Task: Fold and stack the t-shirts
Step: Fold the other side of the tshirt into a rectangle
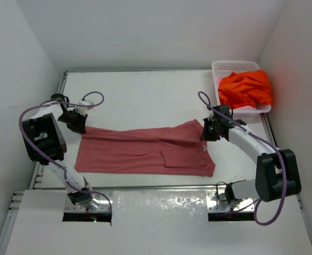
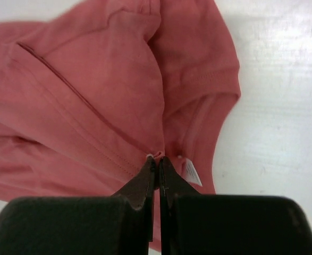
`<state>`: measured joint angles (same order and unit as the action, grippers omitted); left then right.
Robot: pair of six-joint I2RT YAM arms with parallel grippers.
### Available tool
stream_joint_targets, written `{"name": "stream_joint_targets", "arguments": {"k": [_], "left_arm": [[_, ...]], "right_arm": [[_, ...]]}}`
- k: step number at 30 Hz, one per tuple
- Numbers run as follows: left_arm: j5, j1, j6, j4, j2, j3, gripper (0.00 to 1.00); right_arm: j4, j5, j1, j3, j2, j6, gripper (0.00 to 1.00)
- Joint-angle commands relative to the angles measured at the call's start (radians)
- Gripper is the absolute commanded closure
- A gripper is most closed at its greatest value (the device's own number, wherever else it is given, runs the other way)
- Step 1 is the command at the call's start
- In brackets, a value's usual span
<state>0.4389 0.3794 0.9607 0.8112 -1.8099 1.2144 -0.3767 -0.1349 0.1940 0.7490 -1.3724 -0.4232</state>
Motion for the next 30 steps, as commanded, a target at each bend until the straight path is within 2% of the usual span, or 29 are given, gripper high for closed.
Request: {"name": "stream_joint_targets", "arguments": {"k": [1, 8, 15, 20, 22, 23, 25, 26, 28, 30], "left_arm": [[-0.019, 0.0, 0.085, 0.0, 0.061, -0.01, 1.0], [0.073, -0.004, 0.168, 0.031, 0.106, -0.073, 1.0], [-0.006, -0.004, 0.19, -0.047, 0.107, -0.177, 1.0], [-0.035, -0.002, 0.202, -0.05, 0.11, -0.171, 0.99], [-0.042, -0.002, 0.199, -0.055, 0.113, -0.167, 0.89], [-0.043, -0.002, 0.202, -0.055, 0.112, -0.162, 0.77], [-0.048, -0.001, 0.2, -0.034, 0.104, -0.144, 0.7], [-0.048, 0.0, 0.213, -0.023, 0.104, -0.136, 0.6], [-0.051, 0.006, 0.239, 0.005, 0.113, -0.122, 0.53], [-0.054, 0.016, 0.266, 0.029, 0.122, -0.098, 0.34]], "right_arm": [[-0.014, 0.037, -0.002, -0.005, 0.053, 0.015, 1.0], [-0.007, 0.005, 0.001, -0.057, 0.073, 0.006, 1.0], [0.007, -0.009, 0.012, -0.137, 0.072, -0.011, 1.0], [0.007, -0.009, 0.012, -0.142, 0.068, -0.005, 1.0], [0.002, -0.009, 0.012, -0.145, 0.067, -0.003, 1.0], [0.001, -0.009, 0.013, -0.146, 0.07, -0.003, 1.0], [-0.004, -0.015, 0.012, -0.152, 0.072, 0.0, 1.0], [-0.008, -0.015, 0.012, -0.152, 0.073, 0.006, 1.0], [-0.028, -0.009, 0.012, -0.154, 0.079, 0.012, 1.0], [-0.047, -0.002, 0.012, -0.158, 0.095, 0.027, 1.0]]}}
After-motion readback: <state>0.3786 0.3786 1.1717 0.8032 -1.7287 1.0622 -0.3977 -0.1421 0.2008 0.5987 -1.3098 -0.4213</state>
